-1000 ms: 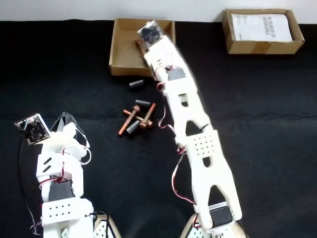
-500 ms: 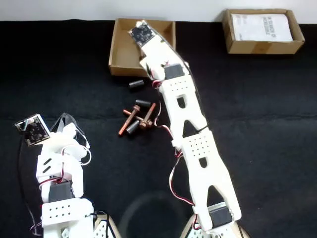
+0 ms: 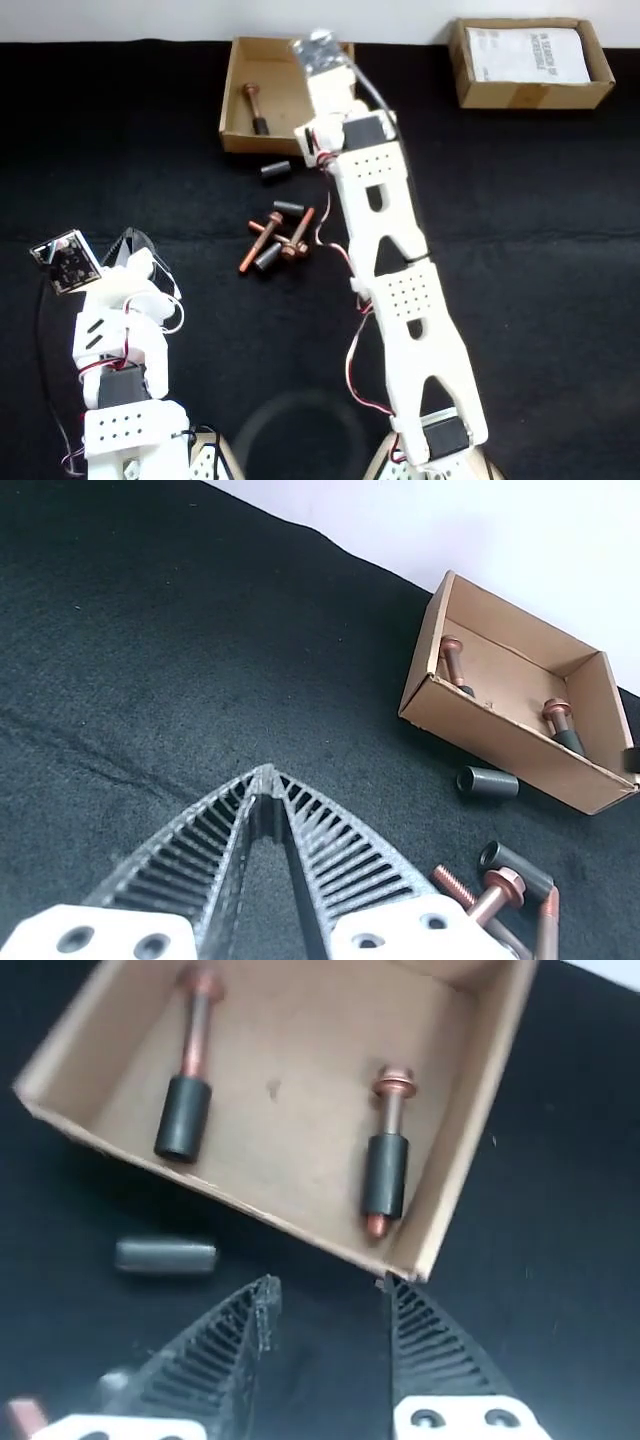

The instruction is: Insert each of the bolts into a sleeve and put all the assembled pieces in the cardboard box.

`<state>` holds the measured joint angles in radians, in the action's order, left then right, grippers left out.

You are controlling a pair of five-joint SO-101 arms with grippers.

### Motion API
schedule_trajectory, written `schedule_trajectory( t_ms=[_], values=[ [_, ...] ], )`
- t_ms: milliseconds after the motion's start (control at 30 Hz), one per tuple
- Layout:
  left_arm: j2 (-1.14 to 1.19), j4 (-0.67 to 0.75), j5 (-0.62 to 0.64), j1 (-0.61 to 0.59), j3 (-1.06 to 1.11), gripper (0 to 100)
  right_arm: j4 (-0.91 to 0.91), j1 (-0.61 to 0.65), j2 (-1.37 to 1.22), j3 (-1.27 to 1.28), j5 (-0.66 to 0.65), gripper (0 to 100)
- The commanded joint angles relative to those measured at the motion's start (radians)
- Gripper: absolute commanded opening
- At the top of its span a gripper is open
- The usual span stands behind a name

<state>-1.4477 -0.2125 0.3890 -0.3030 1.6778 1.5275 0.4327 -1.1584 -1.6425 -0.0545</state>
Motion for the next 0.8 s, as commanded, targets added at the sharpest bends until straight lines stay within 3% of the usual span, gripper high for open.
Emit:
schedule_trajectory(
  t_ms=[0, 167, 267, 333, 567, 767],
  values=[
    [-0.013, 0.000, 0.002, -0.016, 0.025, 1, 0.108, 0.085, 0.200, -0.130, 0.172, 14.8],
    [-0.015, -0.023, 0.002, -0.018, 0.025, 1, 0.242, 0.131, 0.228, -0.125, 0.302, 14.8],
    [-0.015, -0.023, 0.002, -0.018, 0.025, 1, 0.237, 0.136, 0.219, -0.058, 0.310, 14.8],
    [-0.015, -0.025, 0.002, -0.019, 0.025, 1, 0.237, 0.140, 0.211, 0.007, 0.239, 14.8],
    [-0.022, -0.055, 0.000, -0.019, 0.025, 1, 0.236, 0.134, 0.208, 0.179, -0.255, 14.8],
    [-0.022, -0.055, 0.000, -0.019, 0.025, 1, 0.234, 0.130, 0.206, 0.248, -0.318, 14.8]
  ],
)
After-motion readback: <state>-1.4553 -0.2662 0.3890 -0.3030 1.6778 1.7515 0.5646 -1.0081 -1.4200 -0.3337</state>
